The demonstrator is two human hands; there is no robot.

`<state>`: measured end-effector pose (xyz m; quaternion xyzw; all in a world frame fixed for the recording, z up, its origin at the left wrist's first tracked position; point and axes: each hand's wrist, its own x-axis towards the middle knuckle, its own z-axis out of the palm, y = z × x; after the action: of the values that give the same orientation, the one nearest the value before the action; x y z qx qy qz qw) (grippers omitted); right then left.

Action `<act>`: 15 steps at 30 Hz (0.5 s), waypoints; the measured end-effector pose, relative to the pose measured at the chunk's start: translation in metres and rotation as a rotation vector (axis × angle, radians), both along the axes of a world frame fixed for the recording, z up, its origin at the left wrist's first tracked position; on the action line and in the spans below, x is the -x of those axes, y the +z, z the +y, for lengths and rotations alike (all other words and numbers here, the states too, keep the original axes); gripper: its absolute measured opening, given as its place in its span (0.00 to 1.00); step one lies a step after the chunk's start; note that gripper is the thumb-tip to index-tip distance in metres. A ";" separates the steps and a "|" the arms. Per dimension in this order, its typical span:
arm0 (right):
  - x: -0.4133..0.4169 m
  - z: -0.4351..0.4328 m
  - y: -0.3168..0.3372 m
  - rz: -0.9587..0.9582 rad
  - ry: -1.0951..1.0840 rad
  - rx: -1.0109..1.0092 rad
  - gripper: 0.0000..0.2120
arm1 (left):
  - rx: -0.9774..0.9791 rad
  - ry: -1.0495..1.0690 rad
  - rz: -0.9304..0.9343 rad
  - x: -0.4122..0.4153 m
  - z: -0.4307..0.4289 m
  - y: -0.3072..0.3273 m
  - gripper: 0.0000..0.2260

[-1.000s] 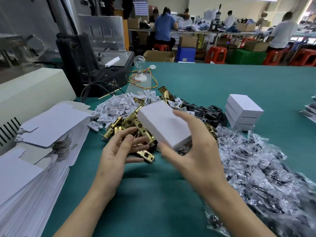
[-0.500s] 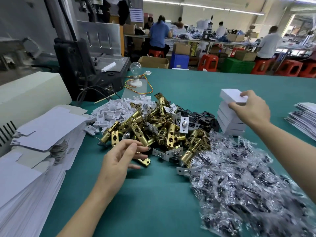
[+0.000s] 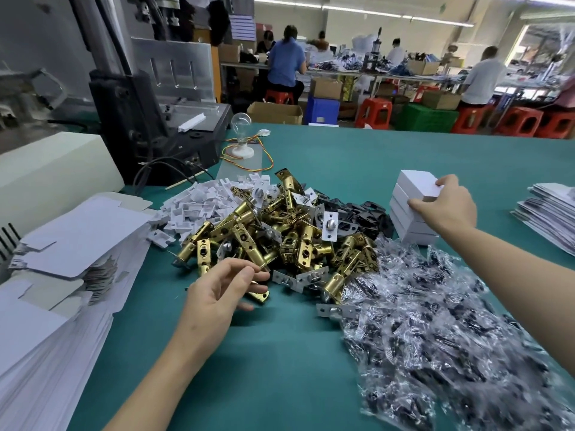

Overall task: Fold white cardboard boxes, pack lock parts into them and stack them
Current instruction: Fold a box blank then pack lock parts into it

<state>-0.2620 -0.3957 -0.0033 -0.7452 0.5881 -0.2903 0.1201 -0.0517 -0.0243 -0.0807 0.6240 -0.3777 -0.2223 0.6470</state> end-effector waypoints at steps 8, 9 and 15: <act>-0.001 0.005 0.003 0.066 -0.013 -0.045 0.33 | -0.009 -0.012 -0.022 0.002 0.000 0.001 0.13; -0.002 0.007 0.004 0.082 -0.022 -0.054 0.35 | -0.005 -0.014 -0.027 0.002 0.000 0.001 0.13; -0.054 0.065 0.038 0.004 0.235 0.303 0.28 | -0.020 -0.020 -0.038 0.005 0.000 0.006 0.12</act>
<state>-0.2082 -0.3312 0.0346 -0.8189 0.4469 -0.3579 0.0386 -0.0566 -0.0246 -0.0746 0.6306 -0.3938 -0.2209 0.6312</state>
